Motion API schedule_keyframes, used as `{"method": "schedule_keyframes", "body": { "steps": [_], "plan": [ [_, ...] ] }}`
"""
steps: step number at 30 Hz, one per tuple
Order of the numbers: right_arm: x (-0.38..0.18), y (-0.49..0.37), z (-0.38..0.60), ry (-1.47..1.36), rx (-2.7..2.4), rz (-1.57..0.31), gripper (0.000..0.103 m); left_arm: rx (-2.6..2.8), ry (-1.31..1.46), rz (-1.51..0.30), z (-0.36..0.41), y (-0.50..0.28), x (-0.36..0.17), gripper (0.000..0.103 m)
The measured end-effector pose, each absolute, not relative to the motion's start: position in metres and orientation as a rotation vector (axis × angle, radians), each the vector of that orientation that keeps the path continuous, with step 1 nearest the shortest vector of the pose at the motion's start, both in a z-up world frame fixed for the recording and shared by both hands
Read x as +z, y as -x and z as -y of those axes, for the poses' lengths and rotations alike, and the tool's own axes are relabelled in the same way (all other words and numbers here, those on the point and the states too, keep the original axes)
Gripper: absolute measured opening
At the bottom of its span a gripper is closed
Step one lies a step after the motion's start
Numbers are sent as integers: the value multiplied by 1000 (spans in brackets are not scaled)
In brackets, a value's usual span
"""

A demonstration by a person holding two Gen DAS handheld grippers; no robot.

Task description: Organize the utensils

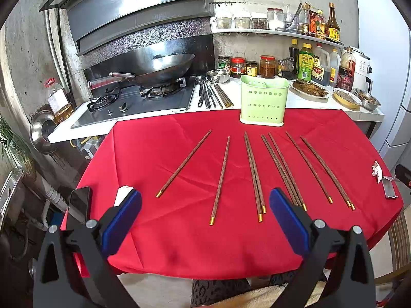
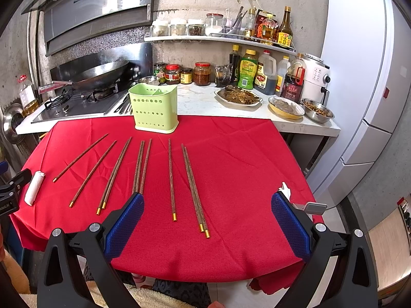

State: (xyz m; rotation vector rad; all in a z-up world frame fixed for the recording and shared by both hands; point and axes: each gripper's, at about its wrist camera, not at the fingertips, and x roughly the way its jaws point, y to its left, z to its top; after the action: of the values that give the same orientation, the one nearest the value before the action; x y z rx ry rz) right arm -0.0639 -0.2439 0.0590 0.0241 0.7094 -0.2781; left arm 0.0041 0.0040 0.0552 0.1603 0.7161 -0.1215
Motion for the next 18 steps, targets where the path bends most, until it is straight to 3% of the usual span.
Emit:
{"method": "schedule_keyframes", "body": {
  "steps": [18],
  "plan": [
    [57, 64, 245, -27, -279, -710, 97, -100, -179, -687, -3, 0, 56, 97]
  ]
}}
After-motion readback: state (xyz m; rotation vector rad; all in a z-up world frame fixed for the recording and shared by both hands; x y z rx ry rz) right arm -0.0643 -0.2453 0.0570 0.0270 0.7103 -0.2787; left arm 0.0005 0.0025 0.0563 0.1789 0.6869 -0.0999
